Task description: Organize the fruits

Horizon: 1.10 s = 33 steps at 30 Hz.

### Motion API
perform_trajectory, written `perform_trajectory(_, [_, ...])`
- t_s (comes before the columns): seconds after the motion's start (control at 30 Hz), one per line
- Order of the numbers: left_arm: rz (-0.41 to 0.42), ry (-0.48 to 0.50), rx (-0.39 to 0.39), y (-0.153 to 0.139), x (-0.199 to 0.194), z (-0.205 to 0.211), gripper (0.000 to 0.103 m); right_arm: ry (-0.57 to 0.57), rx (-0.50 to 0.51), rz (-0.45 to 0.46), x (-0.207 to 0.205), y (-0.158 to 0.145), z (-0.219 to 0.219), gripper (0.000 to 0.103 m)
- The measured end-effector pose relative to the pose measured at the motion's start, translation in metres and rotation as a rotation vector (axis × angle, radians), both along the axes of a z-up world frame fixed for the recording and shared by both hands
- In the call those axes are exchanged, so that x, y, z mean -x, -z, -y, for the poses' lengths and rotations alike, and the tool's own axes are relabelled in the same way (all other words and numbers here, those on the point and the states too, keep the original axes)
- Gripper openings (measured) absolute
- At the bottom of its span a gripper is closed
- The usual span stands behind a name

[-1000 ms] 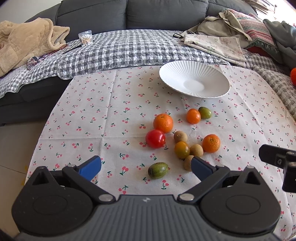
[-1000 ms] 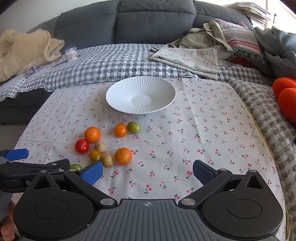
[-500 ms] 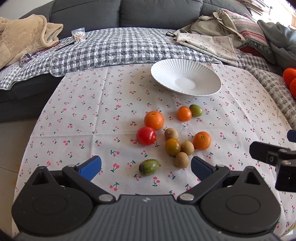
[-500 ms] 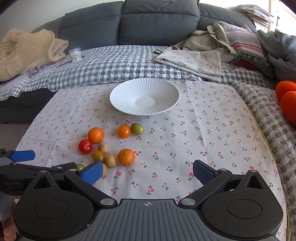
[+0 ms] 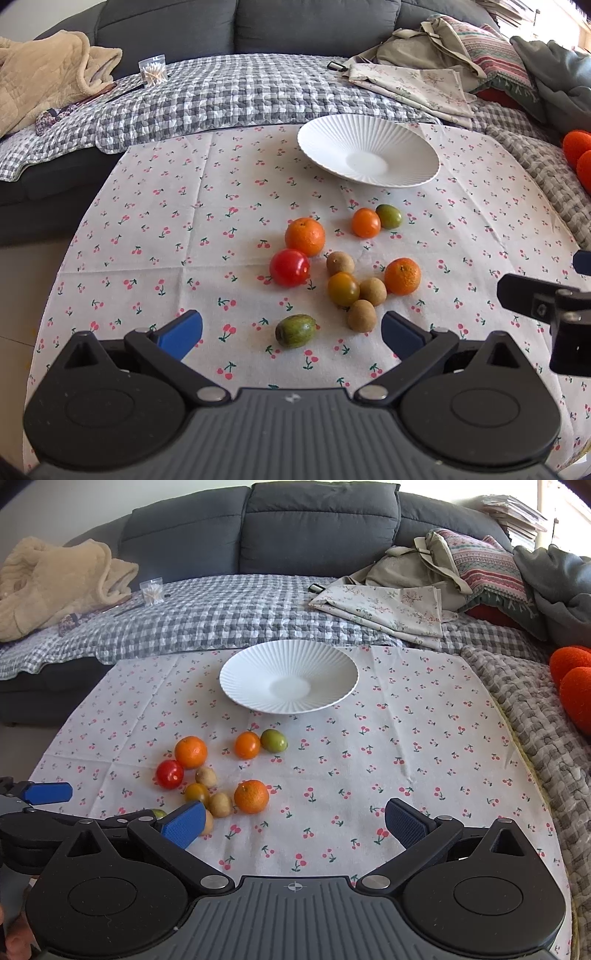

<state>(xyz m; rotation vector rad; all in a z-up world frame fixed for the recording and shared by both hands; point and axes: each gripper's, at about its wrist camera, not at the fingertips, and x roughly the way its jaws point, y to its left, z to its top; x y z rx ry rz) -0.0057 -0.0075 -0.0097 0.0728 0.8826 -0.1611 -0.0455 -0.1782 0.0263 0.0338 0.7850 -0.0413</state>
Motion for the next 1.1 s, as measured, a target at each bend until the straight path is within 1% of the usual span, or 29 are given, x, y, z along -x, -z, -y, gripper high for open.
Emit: perform_trajectory(1.1, [-0.007, 0.006, 0.019, 0.0031, -0.0023, -0.0052, 0.102, -0.018, 0.005, -0.040, -0.0061, 0.0080, -0.0009, 0.103])
